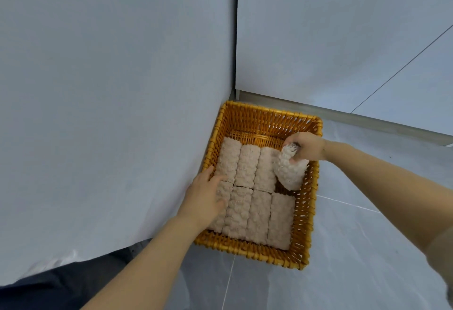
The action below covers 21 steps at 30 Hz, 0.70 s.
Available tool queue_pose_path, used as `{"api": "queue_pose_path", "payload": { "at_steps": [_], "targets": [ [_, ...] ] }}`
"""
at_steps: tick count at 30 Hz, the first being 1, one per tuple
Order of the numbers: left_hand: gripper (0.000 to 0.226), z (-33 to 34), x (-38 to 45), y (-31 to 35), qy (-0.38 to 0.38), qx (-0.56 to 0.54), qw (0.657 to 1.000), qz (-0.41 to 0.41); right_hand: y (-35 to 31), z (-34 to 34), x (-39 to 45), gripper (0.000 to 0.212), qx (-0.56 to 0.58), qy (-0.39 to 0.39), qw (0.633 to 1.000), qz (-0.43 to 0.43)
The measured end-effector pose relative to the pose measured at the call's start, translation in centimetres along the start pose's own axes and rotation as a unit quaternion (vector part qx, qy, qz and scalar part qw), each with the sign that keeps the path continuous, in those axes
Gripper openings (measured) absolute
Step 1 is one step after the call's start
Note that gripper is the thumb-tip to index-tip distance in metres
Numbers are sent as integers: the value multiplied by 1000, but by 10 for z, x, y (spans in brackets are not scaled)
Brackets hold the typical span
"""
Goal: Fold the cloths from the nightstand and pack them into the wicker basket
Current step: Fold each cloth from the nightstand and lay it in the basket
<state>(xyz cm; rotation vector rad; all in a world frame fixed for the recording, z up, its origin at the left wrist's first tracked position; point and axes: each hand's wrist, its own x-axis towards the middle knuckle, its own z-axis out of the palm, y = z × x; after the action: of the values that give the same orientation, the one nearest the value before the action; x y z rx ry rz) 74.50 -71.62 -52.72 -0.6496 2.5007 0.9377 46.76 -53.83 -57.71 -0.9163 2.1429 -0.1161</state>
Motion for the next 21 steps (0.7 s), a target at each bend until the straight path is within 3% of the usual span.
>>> {"api": "queue_pose_path", "payload": {
  "at_steps": [8,13,15,17,21],
  "targets": [
    [64,11,3,-10,-51,-25,998,-29,-7,14,39,77,-77,-159,980,88],
    [60,12,4,-3,-30,-23,999,-8,-11,-9,42,79,-52,-170,980,88],
    [57,12,7,6,-20,-44,999,20,-10,-18,36,62,23,-179,982,53],
    [56,13,10,17,-16,-106,994,33,-14,-21,23,41,167,-210,963,7],
    [64,24,14,35,-63,-265,962,5,-34,-15,-3,38,353,-266,895,-55]
  ]
}}
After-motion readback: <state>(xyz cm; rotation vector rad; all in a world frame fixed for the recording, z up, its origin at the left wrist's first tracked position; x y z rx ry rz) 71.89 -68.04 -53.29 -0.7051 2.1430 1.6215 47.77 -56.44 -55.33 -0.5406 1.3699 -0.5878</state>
